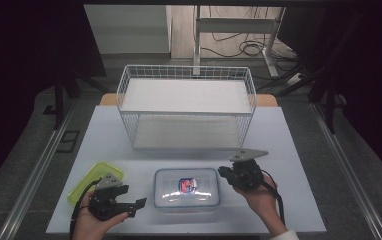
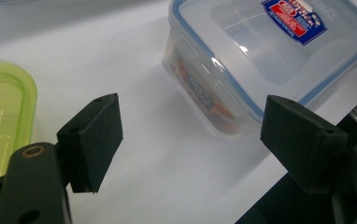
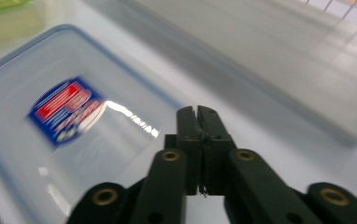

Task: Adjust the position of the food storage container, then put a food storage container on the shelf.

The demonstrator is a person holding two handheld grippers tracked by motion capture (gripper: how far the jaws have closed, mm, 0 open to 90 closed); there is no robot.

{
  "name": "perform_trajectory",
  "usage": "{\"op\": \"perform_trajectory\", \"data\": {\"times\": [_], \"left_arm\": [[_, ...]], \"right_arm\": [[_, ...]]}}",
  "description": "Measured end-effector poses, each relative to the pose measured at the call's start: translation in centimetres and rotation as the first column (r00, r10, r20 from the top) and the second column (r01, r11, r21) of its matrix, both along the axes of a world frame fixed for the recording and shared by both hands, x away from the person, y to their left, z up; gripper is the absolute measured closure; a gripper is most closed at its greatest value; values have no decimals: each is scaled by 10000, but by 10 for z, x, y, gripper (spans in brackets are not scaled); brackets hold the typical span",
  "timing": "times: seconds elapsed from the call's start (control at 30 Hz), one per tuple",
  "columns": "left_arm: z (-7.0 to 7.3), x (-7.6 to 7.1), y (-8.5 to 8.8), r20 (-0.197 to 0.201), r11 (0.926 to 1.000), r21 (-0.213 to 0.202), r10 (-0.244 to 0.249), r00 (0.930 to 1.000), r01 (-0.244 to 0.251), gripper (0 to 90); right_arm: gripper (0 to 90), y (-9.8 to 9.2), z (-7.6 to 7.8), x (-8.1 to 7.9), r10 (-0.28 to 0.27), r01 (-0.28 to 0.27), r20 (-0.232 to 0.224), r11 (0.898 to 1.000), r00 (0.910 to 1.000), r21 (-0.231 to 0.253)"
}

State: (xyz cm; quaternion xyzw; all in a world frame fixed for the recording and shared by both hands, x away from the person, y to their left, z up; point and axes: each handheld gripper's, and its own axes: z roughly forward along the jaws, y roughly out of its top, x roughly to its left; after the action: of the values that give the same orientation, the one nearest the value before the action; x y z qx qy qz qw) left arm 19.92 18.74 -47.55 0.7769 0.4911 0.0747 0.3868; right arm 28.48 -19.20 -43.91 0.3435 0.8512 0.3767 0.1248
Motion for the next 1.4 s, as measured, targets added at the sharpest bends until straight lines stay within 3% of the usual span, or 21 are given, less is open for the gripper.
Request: {"op": "perform_trajectory", "data": {"times": [0.07, 0.13, 0.2, 0.33, 0.4, 0.7, 0.9, 1.03, 1.27, 1.4], "left_arm": [[0, 1, 0, 22, 10000, -68, 41, 10000, -40, 207], [0, 2, 0, 57, 9999, -148, 61, 10000, -60, 206], [0, 2, 0, 69, 9998, -211, 73, 9999, -72, 201], [1, 5, 0, 102, 9984, -544, 171, 9998, -166, 182], [1, 5, 1, 91, 9978, -648, 147, 9999, -141, 176], [-3, 9, 5, -142, 9965, -832, 76, 9999, -88, 170], [-3, 12, 6, -339, 9928, -1190, 94, 9994, -133, 164], [-2, 12, 3, -405, 9907, -1345, 142, 9991, -196, 162], [7, 15, 1, -606, 9774, -2039, 450, 9971, -565, 156], [11, 18, -6, -656, 9733, -2215, 472, 9967, -606, 150]], "right_arm": [[718, -10, -6, -11, 19, -22, 93, 9996, 10000, 280], [530, -18, -13, -21, -228, 219, 142, 9977, 9996, 641], [373, -25, -18, -25, -381, 393, -144, 9953, 9992, 889], [238, -34, -19, -28, -496, 653, -856, 9793, 9951, 1915], [195, -36, -20, -29, -486, 690, -996, 9747, 9938, 2124], [182, -34, -28, -32, -152, 466, -1355, 9716, 9907, 2318], [204, -43, -30, -31, -282, 784, -1651, 9488, 9859, 3060], [208, -46, -29, -29, -323, 901, -1799, 9419, 9831, 3236], [223, -44, -30, -26, -222, 897, -1969, 9357, 9802, 3411], [226, -44, -27, -26, -178, 865, -1945, 9325, 9807, 3507]]}}
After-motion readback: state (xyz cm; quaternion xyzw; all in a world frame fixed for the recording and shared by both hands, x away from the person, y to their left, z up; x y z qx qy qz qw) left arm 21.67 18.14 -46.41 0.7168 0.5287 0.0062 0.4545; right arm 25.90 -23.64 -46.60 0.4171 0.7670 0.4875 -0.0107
